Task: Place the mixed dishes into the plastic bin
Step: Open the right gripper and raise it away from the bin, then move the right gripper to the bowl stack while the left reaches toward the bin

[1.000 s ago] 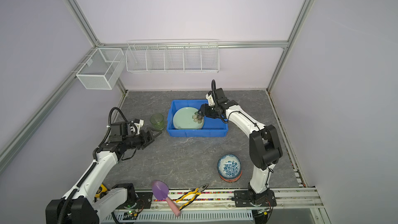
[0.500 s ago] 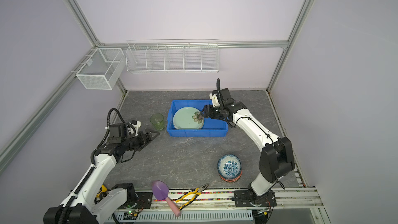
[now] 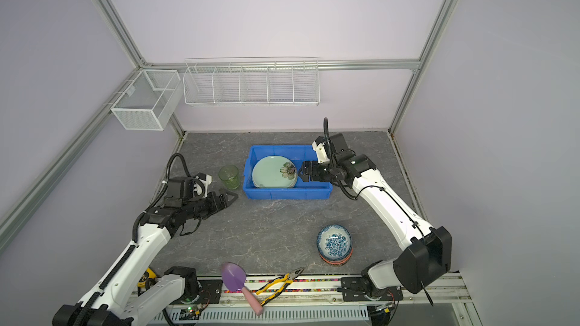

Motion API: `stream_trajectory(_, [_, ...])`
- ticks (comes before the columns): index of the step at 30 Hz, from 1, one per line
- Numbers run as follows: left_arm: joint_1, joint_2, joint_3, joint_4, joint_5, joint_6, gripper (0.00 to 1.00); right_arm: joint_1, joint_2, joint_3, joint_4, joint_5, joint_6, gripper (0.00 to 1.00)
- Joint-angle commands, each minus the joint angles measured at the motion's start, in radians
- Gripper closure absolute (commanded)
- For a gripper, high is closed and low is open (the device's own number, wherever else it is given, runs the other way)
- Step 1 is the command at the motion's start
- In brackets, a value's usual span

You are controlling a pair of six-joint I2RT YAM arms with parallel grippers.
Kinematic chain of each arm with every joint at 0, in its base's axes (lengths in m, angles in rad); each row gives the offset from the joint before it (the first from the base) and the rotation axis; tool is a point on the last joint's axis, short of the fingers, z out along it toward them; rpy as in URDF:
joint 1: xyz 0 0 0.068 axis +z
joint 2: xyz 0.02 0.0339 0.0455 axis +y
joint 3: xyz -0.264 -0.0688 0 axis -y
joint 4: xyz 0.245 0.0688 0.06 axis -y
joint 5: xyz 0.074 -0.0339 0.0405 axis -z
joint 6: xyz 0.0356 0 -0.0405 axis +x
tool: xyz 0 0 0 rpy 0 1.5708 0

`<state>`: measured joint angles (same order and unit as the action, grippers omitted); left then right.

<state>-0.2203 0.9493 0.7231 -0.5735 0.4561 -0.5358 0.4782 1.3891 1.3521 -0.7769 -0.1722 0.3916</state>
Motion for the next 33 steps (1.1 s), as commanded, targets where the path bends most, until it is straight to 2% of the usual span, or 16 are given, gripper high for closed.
stream_trajectory(1, [-0.079, 0.013, 0.047, 0.038, -0.046, -0.043, 0.04, 0.005, -0.079, -0.025, -0.149, 0.082, -0.005, 0.12])
stream_trajectory(9, [-0.344, 0.166, 0.202, 0.09, -0.103, -0.044, 0.04, 0.005, -0.284, -0.061, -0.411, 0.241, 0.048, 0.12])
stream_trajectory(14, [-0.47, 0.272, 0.301, 0.078, -0.125, -0.004, 0.03, 0.004, -0.375, -0.082, -0.54, 0.25, 0.07, 0.12])
stream_trajectory(19, [-0.541, 0.339, 0.361, 0.083, -0.115, 0.012, 0.02, 0.004, -0.455, -0.142, -0.593, 0.199, 0.101, 0.08])
stream_trajectory(24, [-0.557, 0.397, 0.427, 0.074, -0.046, 0.076, 0.02, 0.005, -0.524, -0.212, -0.643, 0.227, 0.129, 0.01])
stream_trajectory(28, [-0.557, 0.46, 0.517, 0.002, -0.036, 0.169, 0.01, 0.005, -0.537, -0.25, -0.656, 0.216, 0.125, 0.1])
stream_trajectory(33, [-0.557, 0.506, 0.536, 0.003, -0.029, 0.229, 0.0, 0.006, -0.529, -0.285, -0.639, 0.199, 0.118, 0.3])
